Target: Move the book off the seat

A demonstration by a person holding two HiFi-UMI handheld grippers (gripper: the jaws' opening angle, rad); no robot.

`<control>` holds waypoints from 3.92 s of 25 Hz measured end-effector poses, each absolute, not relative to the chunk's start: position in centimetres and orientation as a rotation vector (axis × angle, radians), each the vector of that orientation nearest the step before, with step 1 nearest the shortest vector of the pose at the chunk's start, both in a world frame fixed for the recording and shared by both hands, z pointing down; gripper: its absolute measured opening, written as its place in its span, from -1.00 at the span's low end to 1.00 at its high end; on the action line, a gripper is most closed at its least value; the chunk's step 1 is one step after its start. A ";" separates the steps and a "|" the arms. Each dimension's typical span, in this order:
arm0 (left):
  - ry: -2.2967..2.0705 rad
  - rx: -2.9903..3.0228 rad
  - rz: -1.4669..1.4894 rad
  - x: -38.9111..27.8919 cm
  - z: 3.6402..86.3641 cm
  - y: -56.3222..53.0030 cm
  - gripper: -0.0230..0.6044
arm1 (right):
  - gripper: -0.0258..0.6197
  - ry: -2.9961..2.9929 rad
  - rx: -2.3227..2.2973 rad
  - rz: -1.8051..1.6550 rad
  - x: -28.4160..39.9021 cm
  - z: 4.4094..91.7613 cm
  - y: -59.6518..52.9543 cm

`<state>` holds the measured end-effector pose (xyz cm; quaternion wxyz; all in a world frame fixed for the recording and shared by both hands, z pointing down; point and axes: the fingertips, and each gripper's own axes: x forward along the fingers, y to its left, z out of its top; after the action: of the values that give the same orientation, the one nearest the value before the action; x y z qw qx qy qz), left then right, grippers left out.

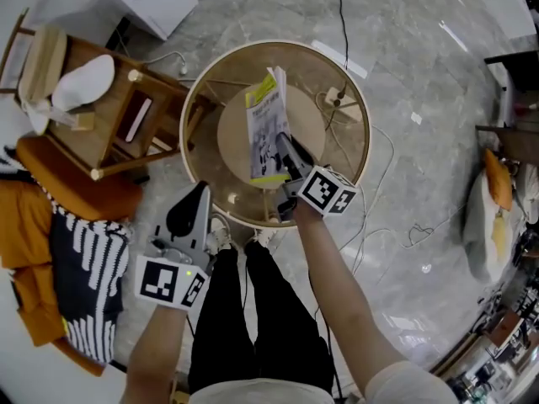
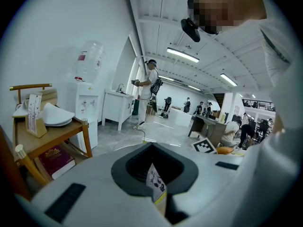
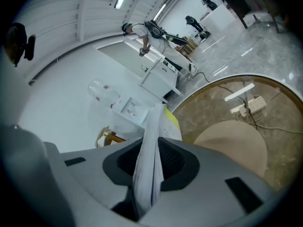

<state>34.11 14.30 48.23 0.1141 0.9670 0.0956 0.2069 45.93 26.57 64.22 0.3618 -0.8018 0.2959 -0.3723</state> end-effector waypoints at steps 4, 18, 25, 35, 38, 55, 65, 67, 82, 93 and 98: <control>0.266 2.826 0.625 33.8 48.9 13.6 -0.87 | -0.64 0.737 -2.147 -1.066 45.2 67.9 28.4; 0.269 2.805 0.637 33.9 49.7 12.3 -0.87 | -0.64 0.672 -2.288 -1.325 44.3 73.5 31.5; 0.274 2.809 0.635 33.5 49.8 11.9 -0.87 | -0.40 0.686 -2.388 -1.463 43.1 75.5 32.2; 0.285 2.813 0.626 33.7 49.4 11.9 -0.87 | -0.10 0.762 -2.655 -1.454 42.3 73.9 32.7; 0.299 2.816 0.628 33.4 49.4 12.0 -0.87 | -0.10 0.724 -2.618 -1.439 42.2 74.1 32.6; 0.374 2.839 0.614 32.3 47.8 12.4 -0.87 | -0.16 0.492 -2.459 -1.402 39.3 73.7 36.2; 0.478 2.883 0.572 31.5 44.0 13.7 -0.87 | -0.63 0.406 -2.374 -1.275 37.5 69.5 38.1; 0.489 2.887 0.560 31.1 43.1 13.6 -0.87 | -0.80 0.391 -2.352 -1.262 36.6 68.4 38.2; 0.500 2.877 0.448 27.1 36.5 9.0 -0.87 | -0.85 0.463 -2.472 -1.157 34.8 57.6 37.0; 0.433 2.922 0.332 26.1 30.6 5.8 -0.87 | -0.85 0.548 -2.546 -0.947 37.2 47.0 35.3; 0.387 2.954 0.264 25.7 27.3 5.0 -0.87 | -0.85 0.622 -2.586 -0.834 38.6 41.1 35.4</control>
<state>25.69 5.05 27.30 0.0754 0.9848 0.1290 0.0880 38.60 35.39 41.09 0.1759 -0.9132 0.2198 -0.2946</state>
